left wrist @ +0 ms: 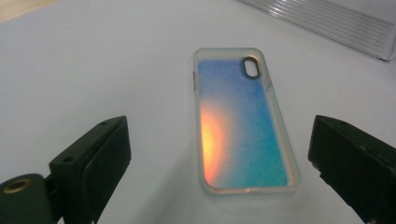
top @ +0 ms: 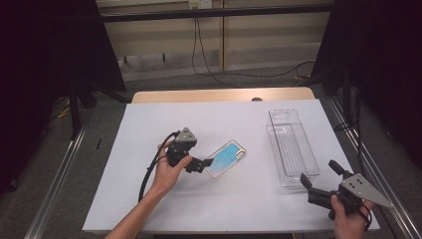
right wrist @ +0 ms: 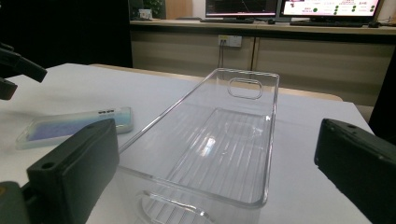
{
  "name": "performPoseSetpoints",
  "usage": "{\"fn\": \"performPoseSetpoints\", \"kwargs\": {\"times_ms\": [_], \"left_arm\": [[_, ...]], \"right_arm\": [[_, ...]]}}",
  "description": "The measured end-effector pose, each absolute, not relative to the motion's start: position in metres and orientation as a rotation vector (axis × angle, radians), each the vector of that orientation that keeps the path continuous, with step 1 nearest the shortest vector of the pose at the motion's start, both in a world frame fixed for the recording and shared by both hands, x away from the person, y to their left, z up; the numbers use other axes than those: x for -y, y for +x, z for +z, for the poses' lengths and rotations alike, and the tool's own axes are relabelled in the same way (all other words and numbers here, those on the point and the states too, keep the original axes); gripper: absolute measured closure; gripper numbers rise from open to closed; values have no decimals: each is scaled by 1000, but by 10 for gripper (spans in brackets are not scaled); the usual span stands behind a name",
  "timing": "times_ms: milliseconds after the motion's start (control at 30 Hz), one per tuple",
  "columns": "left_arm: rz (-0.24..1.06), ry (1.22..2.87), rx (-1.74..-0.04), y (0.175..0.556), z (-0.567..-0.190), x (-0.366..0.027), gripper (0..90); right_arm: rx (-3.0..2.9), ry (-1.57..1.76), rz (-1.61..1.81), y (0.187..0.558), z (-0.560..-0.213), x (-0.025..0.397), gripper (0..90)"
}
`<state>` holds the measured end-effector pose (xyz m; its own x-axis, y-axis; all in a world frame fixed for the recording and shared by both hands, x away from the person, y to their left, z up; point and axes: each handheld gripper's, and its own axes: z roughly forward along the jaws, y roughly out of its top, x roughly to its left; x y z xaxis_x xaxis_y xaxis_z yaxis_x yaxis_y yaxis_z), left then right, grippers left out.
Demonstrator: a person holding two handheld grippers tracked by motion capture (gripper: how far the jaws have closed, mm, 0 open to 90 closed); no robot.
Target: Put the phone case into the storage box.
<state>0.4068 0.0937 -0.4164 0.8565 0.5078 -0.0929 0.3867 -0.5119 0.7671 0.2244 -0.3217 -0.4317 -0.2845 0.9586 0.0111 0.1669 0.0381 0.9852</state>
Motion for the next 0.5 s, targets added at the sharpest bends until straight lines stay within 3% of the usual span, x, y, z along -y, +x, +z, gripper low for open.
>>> {"fn": "performPoseSetpoints", "kwargs": {"times_ms": [500], "left_arm": [[170,2221,-652,414,-427,-69,61]], "right_arm": [[-1558,1177,1326,225,-432,322,0]]}}
